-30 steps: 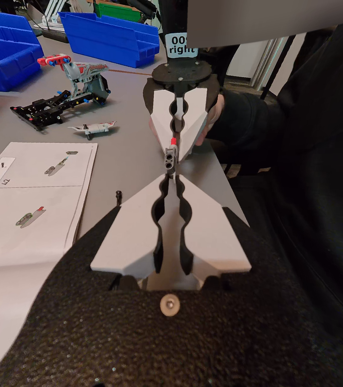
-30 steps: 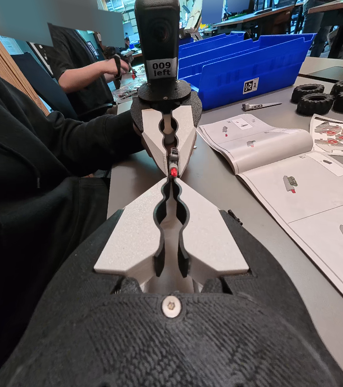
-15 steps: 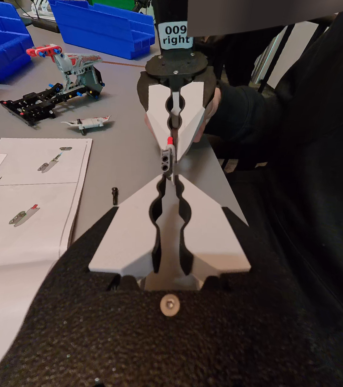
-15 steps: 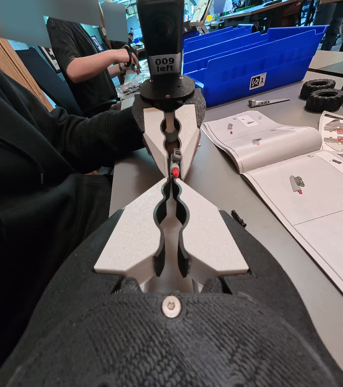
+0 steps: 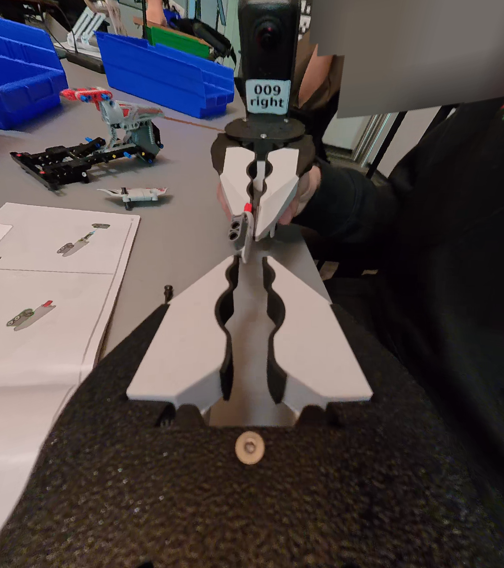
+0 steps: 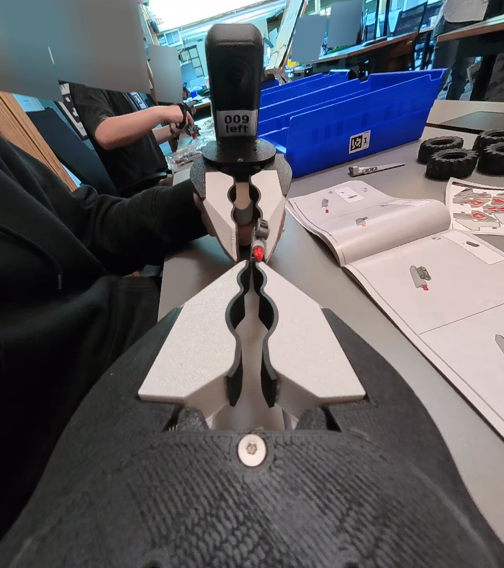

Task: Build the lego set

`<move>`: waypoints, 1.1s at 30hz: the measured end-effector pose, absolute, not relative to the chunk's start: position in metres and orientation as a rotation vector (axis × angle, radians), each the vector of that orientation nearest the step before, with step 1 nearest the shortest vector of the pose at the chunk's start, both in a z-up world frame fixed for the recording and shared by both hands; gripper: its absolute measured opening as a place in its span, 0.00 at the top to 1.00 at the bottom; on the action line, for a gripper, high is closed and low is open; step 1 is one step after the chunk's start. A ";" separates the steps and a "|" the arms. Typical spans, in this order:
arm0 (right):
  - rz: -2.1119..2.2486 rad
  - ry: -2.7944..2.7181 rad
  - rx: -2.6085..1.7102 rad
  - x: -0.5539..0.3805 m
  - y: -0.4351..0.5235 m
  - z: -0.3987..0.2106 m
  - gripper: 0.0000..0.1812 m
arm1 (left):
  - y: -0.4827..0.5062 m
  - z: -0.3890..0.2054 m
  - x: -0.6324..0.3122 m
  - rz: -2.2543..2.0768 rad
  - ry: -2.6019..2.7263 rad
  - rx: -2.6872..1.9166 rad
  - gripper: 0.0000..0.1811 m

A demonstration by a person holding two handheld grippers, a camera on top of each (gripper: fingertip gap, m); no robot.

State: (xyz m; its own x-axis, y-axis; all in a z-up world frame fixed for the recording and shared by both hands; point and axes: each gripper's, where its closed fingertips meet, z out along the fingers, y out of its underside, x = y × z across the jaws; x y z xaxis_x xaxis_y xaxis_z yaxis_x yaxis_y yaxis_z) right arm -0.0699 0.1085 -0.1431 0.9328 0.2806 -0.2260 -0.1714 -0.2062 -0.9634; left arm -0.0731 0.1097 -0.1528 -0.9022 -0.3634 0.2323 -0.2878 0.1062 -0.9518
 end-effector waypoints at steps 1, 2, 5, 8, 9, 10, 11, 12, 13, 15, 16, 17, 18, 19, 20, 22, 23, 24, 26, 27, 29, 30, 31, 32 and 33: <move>0.415 -0.079 -1.717 -0.070 0.109 -0.141 1.00 | 0.109 -0.150 -0.072 -1.980 2.273 -0.692 0.93; 0.417 -0.073 -1.701 -0.069 0.109 -0.139 1.00 | 0.109 -0.147 -0.072 -2.022 2.250 -0.707 0.93; 0.417 -0.057 -1.660 -0.069 0.112 -0.134 1.00 | 0.110 -0.138 -0.069 -2.138 2.178 -0.762 0.94; 0.408 -0.063 -1.661 -0.070 0.112 -0.134 1.00 | 0.113 -0.134 -0.068 -2.198 2.143 -0.790 0.94; 0.404 -0.061 -1.662 -0.070 0.113 -0.134 1.00 | 0.114 -0.133 -0.068 -2.202 2.135 -0.795 0.95; 0.401 -0.061 -1.664 -0.069 0.113 -0.134 1.00 | 0.115 -0.133 -0.067 -2.197 2.134 -0.795 0.95; 0.400 -0.064 -1.667 -0.070 0.113 -0.135 1.00 | 0.115 -0.134 -0.067 -2.179 2.139 -0.792 0.96; 0.398 -0.066 -1.672 -0.070 0.113 -0.135 1.00 | 0.115 -0.135 -0.067 -2.161 2.144 -0.781 0.96; 0.395 -0.066 -1.676 -0.070 0.114 -0.136 1.00 | 0.115 -0.135 -0.067 -2.147 2.148 -0.767 0.96; 0.392 -0.071 -1.679 -0.071 0.114 -0.136 1.00 | 0.115 -0.135 -0.069 -2.123 2.164 -0.737 0.97; 0.390 -0.072 -1.680 -0.071 0.114 -0.136 1.00 | 0.115 -0.136 -0.069 -2.108 2.167 -0.724 0.97; 0.387 -0.070 -1.681 -0.071 0.114 -0.136 1.00 | 0.116 -0.136 -0.070 -2.093 2.169 -0.711 0.97; 0.385 -0.068 -1.681 -0.071 0.114 -0.136 1.00 | 0.116 -0.136 -0.070 -2.079 2.172 -0.700 0.97; 0.385 -0.066 -1.681 -0.070 0.114 -0.136 1.00 | 0.116 -0.136 -0.070 -2.067 2.173 -0.691 0.97; 0.386 -0.063 -1.681 -0.070 0.114 -0.137 1.00 | 0.116 -0.136 -0.070 -2.061 2.173 -0.687 0.97; 0.389 -0.059 -1.682 -0.070 0.114 -0.137 1.00 | 0.116 -0.137 -0.069 -2.056 2.170 -0.680 0.97; 0.388 -0.056 -1.684 -0.069 0.114 -0.137 1.00 | 0.116 -0.137 -0.069 -2.051 2.169 -0.678 0.97; 0.384 -0.053 -1.687 -0.069 0.115 -0.137 1.00 | 0.116 -0.137 -0.069 -2.047 2.170 -0.674 0.97; 0.382 -0.054 -1.693 -0.069 0.115 -0.138 1.00 | 0.117 -0.137 -0.070 -2.044 2.172 -0.663 0.97; 0.383 -0.052 -1.693 -0.070 0.115 -0.138 1.00 | 0.117 -0.137 -0.070 -2.042 2.170 -0.658 0.97; 0.388 -0.057 -1.690 -0.071 0.115 -0.138 1.00 | 0.116 -0.137 -0.071 -2.055 2.171 -0.651 0.97; 0.391 -0.064 -1.689 -0.072 0.115 -0.138 1.00 | 0.116 -0.137 -0.072 -2.063 2.177 -0.654 0.97; 0.391 -0.069 -1.691 -0.072 0.115 -0.138 1.00 | 0.116 -0.138 -0.073 -2.066 2.184 -0.659 0.97; 0.393 -0.076 -1.695 -0.074 0.115 -0.138 1.00 | 0.116 -0.138 -0.073 -2.062 2.188 -0.661 0.97; 0.395 -0.085 -1.701 -0.075 0.115 -0.139 1.00 | 0.117 -0.139 -0.073 -2.048 2.196 -0.662 0.96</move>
